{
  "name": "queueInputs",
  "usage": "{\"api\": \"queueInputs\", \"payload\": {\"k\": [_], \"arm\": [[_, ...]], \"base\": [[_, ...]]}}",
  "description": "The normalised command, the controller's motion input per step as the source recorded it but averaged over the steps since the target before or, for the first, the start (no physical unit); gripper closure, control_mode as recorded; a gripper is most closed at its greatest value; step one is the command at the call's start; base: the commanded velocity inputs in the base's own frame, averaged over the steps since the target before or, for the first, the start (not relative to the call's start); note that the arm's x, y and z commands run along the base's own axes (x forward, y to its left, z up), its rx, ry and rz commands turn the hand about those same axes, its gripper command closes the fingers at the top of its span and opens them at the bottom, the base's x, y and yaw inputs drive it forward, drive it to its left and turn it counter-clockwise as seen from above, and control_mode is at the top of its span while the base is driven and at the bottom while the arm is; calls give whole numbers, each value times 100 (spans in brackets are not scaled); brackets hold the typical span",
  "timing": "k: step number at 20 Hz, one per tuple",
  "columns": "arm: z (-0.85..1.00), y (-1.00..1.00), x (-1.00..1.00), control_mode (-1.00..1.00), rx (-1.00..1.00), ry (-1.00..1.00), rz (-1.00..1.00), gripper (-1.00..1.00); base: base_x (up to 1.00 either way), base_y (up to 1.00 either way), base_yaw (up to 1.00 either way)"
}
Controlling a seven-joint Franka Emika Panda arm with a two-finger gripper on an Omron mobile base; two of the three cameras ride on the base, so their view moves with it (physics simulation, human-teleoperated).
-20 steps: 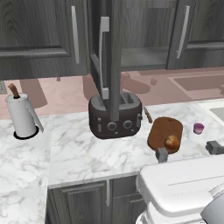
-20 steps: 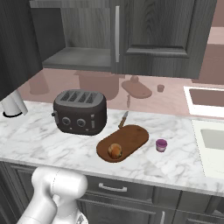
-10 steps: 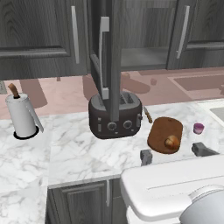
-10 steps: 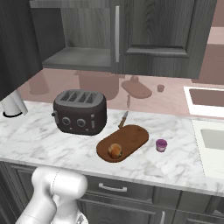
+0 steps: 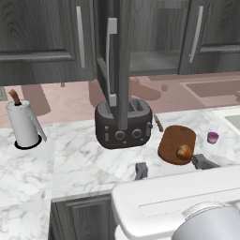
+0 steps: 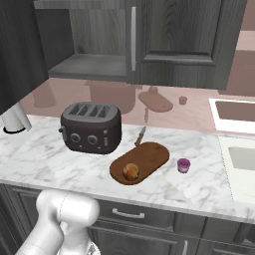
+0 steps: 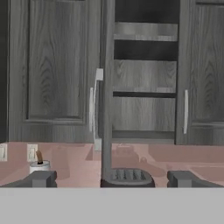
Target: Pick the bread, place it on the cutting board, pick the jam, place it on the counter, and close the cabinet.
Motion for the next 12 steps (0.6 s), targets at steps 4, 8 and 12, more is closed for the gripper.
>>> {"api": "queueInputs", "payload": {"k": [4,8,12], "arm": [[0,18,0,-100,-2,0,0,-100],[-2,15,6,-100,-3,0,0,-100],[-3,11,14,-100,-3,0,0,-100]], "base": [[0,0,0],[0,0,0],[0,0,0]]}}
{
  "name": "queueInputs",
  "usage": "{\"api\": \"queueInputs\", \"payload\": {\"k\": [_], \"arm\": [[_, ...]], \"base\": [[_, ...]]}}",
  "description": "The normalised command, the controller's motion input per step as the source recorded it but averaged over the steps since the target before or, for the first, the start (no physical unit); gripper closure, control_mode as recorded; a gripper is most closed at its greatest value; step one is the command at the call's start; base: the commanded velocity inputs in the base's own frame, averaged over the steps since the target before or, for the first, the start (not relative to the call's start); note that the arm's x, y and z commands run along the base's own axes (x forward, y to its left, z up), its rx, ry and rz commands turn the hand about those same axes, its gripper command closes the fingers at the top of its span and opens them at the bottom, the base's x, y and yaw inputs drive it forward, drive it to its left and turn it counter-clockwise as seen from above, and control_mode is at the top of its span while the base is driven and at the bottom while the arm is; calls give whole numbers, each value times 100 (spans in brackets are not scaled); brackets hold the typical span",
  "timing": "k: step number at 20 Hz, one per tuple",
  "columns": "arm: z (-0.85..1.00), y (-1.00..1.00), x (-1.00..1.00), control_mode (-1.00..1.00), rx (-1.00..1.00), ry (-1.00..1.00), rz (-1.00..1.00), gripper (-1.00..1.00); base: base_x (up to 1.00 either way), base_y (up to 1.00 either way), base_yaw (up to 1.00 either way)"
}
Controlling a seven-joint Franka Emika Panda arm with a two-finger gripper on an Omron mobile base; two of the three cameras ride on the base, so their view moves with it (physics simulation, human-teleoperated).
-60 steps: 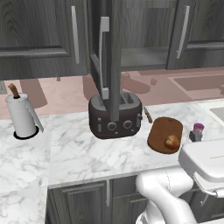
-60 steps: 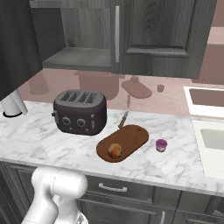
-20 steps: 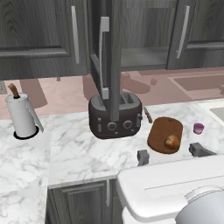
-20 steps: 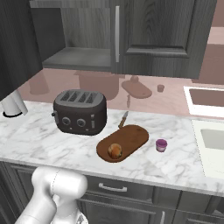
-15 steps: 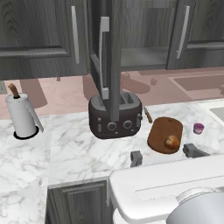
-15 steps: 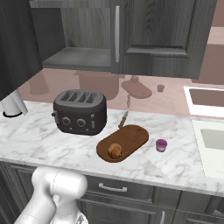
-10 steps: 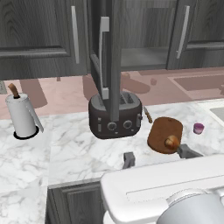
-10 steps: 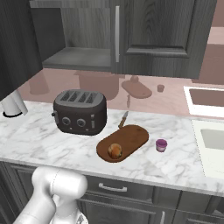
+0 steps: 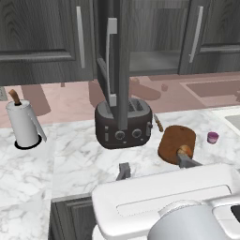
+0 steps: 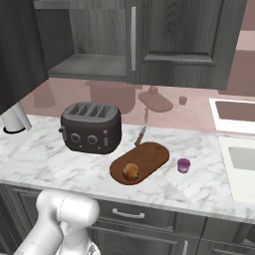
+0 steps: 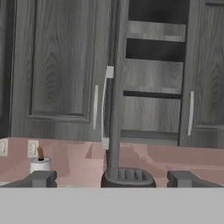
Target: Pick the bread, place it on the cutting board, pick the jam, place it on the counter, and close the cabinet.
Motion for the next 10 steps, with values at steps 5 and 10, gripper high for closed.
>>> {"api": "queueInputs", "payload": {"k": [5,10], "arm": [[-4,8,17,-100,-2,0,0,-100],[-4,1,18,-100,0,0,0,-100]], "base": [[0,0,0],[0,0,0]]}}
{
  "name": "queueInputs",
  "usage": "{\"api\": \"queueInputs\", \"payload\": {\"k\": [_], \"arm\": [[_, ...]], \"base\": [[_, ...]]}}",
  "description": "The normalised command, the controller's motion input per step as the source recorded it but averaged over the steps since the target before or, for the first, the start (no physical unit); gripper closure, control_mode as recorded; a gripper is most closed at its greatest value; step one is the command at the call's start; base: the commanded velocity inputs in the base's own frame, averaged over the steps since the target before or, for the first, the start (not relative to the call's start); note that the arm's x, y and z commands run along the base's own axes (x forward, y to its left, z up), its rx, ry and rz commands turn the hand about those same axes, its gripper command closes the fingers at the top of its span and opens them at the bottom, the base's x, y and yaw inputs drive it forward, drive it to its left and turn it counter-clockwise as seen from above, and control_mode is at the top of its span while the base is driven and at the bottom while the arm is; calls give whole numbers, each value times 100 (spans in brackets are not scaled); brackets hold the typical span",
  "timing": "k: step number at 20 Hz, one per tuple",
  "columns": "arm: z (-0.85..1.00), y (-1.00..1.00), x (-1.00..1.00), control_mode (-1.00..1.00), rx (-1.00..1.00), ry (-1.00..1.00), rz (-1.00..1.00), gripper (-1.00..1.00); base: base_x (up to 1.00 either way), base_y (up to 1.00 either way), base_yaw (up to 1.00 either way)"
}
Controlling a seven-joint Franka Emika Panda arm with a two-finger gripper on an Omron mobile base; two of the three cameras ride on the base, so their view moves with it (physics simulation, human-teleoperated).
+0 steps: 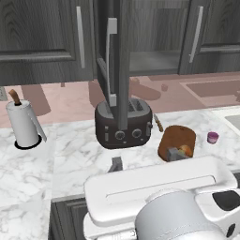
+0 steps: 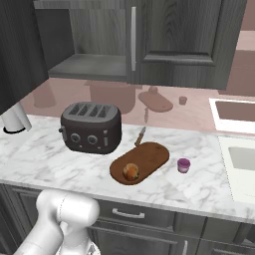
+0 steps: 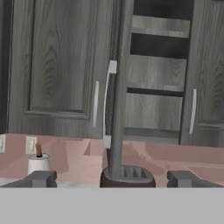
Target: Pick the bread, place it on the cutting board, pick the jam, place it on the counter, and close the cabinet.
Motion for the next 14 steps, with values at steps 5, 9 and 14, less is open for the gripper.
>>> {"api": "queueInputs", "payload": {"k": [5,9,14], "arm": [[-4,1,17,-100,0,0,0,-100],[-8,3,15,-100,-1,0,0,-100],[-12,5,14,-100,-1,-1,0,-100]], "base": [[0,0,0],[0,0,0],[0,0,0]]}}
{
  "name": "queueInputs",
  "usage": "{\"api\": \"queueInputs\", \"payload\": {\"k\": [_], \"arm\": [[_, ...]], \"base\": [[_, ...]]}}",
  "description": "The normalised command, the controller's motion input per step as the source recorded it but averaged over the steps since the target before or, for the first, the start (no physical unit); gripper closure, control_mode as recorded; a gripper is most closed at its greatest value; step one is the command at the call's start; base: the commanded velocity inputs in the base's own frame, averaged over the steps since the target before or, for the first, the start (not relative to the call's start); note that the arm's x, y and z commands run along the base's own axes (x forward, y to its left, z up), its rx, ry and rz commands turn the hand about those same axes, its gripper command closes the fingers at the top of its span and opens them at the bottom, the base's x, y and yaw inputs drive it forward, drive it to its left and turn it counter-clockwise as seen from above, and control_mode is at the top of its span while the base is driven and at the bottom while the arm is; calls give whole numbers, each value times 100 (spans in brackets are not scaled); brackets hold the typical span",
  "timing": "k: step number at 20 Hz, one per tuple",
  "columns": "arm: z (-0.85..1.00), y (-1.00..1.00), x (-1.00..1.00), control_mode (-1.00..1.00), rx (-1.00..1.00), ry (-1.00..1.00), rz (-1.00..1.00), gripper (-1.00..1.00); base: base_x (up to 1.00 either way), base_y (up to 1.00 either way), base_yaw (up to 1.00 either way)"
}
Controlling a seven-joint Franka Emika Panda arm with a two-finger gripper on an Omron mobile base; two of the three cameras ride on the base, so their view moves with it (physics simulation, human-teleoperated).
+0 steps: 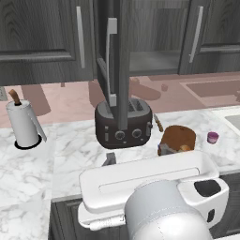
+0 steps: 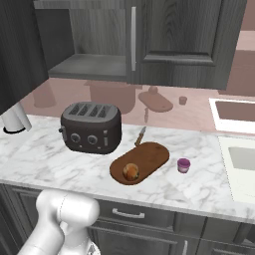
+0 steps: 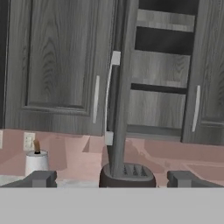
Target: Pick the bread, place it on the cutting board, pick the jam, place it on the counter, and close the cabinet.
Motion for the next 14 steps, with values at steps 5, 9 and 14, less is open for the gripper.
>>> {"api": "queueInputs", "payload": {"k": [5,9,14], "arm": [[-16,10,17,-100,0,-2,0,-100],[-17,11,10,-100,0,-3,0,-100],[-9,8,2,-100,0,-4,0,-100]], "base": [[0,0,0],[0,0,0],[0,0,0]]}}
